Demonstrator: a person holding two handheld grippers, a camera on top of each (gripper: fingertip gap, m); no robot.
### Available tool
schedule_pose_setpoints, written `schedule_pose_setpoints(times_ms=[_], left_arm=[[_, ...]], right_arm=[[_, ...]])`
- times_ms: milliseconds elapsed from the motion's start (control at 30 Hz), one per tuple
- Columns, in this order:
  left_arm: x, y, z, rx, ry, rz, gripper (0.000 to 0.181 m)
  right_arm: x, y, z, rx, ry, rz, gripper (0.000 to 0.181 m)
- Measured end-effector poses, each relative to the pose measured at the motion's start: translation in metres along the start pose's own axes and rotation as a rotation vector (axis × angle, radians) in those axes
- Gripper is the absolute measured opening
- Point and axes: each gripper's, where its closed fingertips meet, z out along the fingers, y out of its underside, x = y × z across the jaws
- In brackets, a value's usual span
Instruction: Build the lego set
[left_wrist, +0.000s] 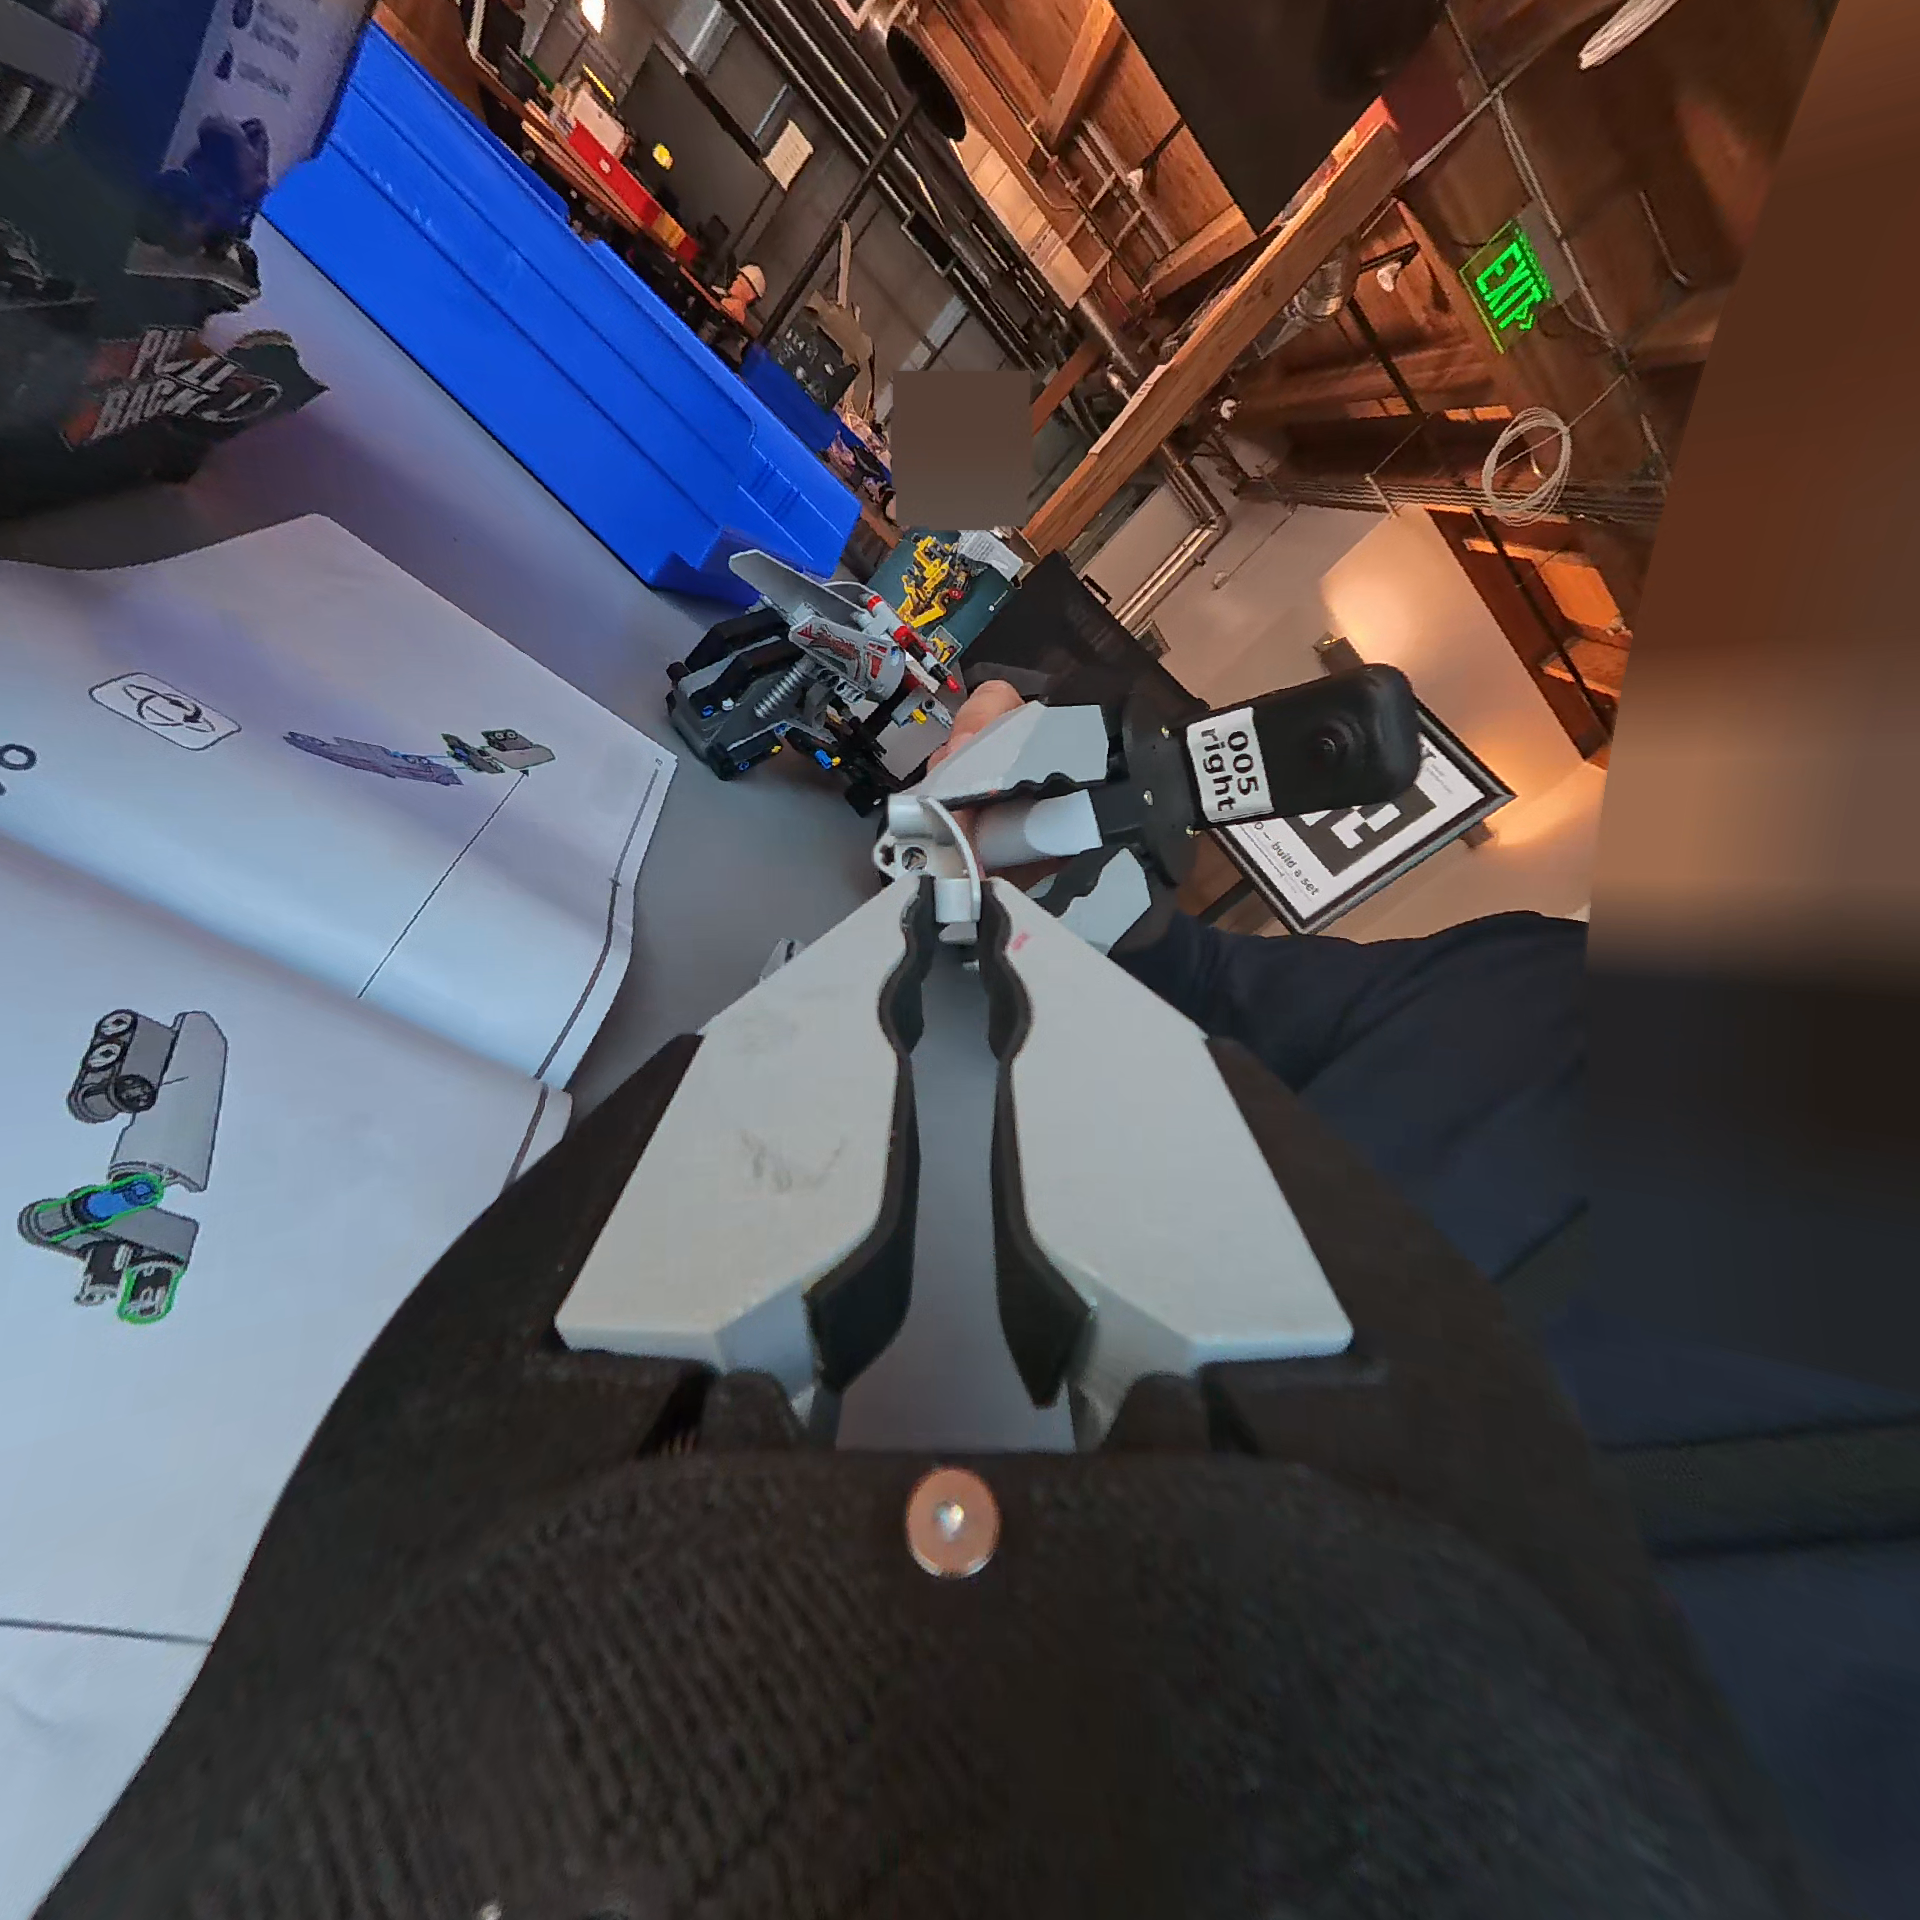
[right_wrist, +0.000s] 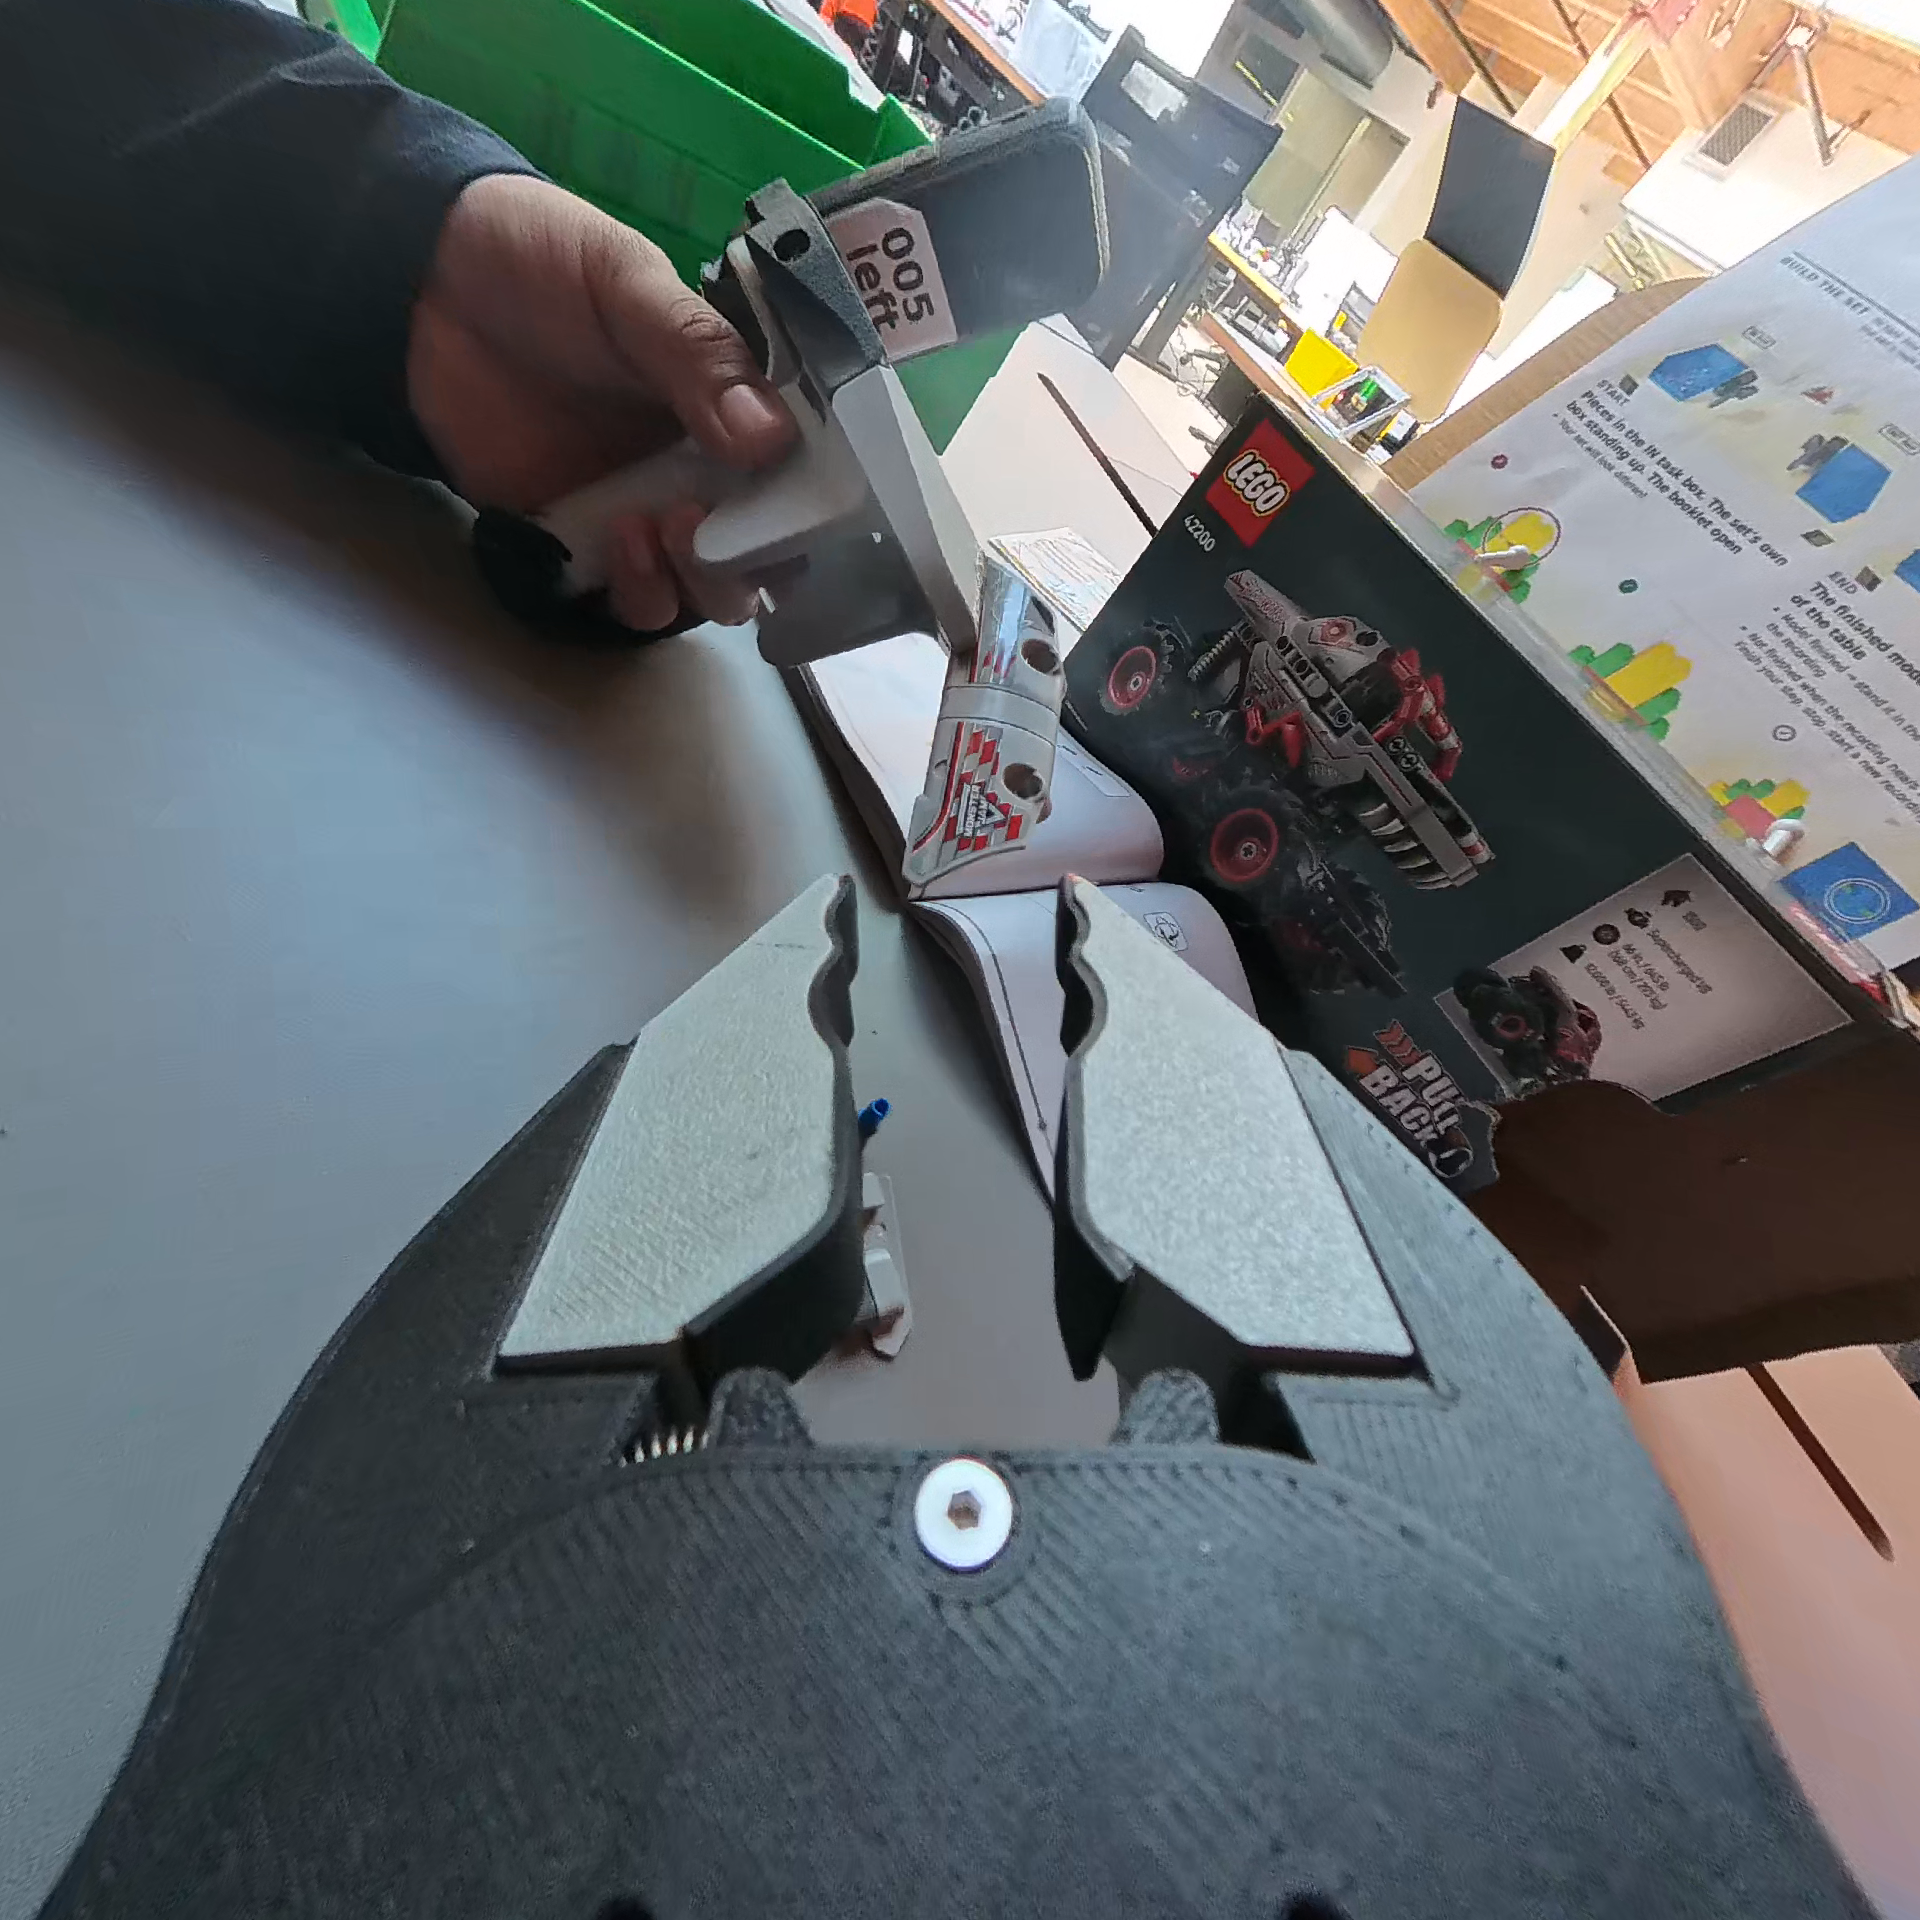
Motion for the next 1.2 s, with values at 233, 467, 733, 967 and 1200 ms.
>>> schedule_pose_setpoints(times_ms=[233,467,733,967,1200], left_arm=[[-0.0017,0.0007,-0.0013,-0.007,-0.009,0.008,0.005],[-0.0033,-0.0011,-0.0030,0.005,-0.001,-0.015,0.005],[-0.0023,-0.0014,-0.0032,0.009,0.006,-0.017,0.005],[-0.0018,-0.0016,-0.0034,0.011,0.013,-0.021,0.005],[0.0051,-0.0011,-0.0009,0.011,0.049,0.004,0.005]], right_arm=[[0.0066,0.0041,-0.0027,-0.017,0.009,0.039,0.034],[0.0043,0.0053,-0.0025,-0.020,-0.020,0.074,0.034],[0.0043,0.0059,-0.0020,-0.024,-0.017,0.072,0.033],[0.0042,0.0054,-0.0022,-0.021,-0.016,0.068,0.033],[-0.0018,0.0000,-0.0013,0.002,-0.040,0.063,0.034]])
